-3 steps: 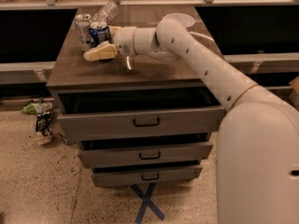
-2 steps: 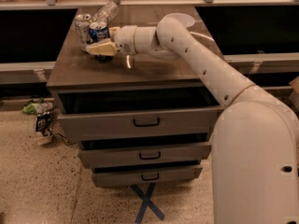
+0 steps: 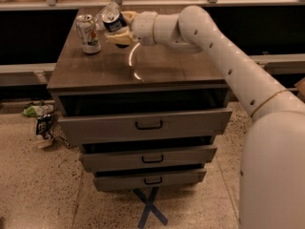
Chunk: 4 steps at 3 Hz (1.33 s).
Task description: Knock pepsi can over
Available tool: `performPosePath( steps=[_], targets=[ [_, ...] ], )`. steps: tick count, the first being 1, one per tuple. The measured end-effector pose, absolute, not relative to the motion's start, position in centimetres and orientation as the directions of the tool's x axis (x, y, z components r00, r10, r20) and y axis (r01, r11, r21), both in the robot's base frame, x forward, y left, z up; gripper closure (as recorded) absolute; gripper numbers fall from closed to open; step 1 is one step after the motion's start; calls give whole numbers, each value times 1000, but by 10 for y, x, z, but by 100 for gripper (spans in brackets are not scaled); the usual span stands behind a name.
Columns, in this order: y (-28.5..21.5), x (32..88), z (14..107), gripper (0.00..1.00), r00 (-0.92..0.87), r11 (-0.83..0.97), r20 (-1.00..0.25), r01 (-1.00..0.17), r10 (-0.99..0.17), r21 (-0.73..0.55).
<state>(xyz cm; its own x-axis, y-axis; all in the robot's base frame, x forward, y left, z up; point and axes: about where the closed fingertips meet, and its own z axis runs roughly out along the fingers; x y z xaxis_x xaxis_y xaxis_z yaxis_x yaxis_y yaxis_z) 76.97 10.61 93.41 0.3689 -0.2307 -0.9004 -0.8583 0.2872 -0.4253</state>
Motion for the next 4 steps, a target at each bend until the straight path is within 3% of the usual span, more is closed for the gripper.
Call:
performPosePath(
  steps=[1,2,4],
  targets=[
    [95,760,950,100,548,227,-774,-748,-318,-623],
    [98,764,957,100,650,103,-655,-675,-385,-731],
    [100,782,959,100,715,-176,-499,-642,-491,-747]
  ],
)
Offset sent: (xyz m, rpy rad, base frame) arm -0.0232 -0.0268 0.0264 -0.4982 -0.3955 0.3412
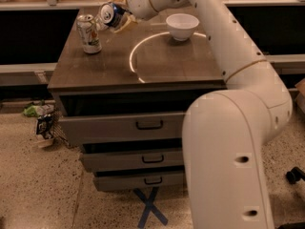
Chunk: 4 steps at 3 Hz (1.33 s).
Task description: Knock pepsi can over
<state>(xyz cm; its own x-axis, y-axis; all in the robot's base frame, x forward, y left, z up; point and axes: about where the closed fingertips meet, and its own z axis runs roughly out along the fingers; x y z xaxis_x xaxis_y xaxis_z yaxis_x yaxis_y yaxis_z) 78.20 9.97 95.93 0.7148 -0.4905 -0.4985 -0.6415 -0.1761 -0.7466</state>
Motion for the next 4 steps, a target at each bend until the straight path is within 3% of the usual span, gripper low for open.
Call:
performPosePath(
  steps=[2,3,4],
  targets=[
    [93,723,915,100,749,-503,-457,-661,-479,-557],
    [97,697,902,86,756,-596,-475,-650,-450,-471],
    [101,692,895,62,757,-634,-464,-646,-460,-425]
  ],
)
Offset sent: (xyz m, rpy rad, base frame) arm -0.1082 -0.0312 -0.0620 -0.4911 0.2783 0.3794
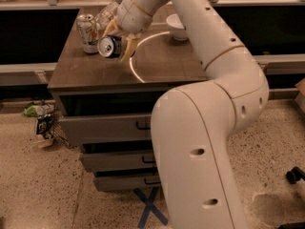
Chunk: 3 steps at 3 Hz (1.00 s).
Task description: Knock pepsi can over
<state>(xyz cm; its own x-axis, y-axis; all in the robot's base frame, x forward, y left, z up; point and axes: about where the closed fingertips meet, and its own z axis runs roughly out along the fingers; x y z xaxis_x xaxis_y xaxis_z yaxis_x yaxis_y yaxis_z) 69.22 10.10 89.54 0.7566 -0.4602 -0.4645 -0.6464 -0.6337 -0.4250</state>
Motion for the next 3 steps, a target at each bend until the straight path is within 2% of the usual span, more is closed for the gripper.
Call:
performPosePath(
  steps=[1,2,3],
  targets=[
    [101,701,878,39,733,-637,-435,-676,-524,-371],
    [92,718,858,8,689,-615,-394,-723,-608,-315],
    [89,723,853,0,666,-596,-395,-745,-633,-300]
  ],
)
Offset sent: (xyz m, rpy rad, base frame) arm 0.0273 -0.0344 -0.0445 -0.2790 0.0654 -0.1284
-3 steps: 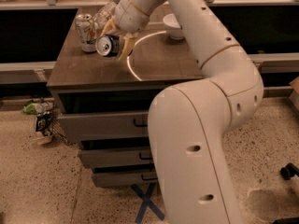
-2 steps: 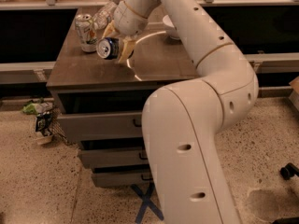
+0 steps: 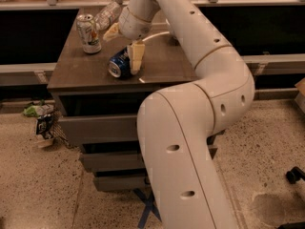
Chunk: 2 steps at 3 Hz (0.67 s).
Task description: Knock pepsi can over
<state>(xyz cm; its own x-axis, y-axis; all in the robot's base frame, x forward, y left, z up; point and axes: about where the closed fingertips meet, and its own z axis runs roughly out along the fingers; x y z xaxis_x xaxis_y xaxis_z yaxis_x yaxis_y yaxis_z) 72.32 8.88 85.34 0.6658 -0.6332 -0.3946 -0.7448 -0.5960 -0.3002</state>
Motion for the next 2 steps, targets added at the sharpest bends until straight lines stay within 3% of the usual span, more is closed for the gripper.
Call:
performPosePath(
  steps=[2],
  targets=[
    [84,721,856,0,544,-480,-548,-834,-635,-271]
  ],
)
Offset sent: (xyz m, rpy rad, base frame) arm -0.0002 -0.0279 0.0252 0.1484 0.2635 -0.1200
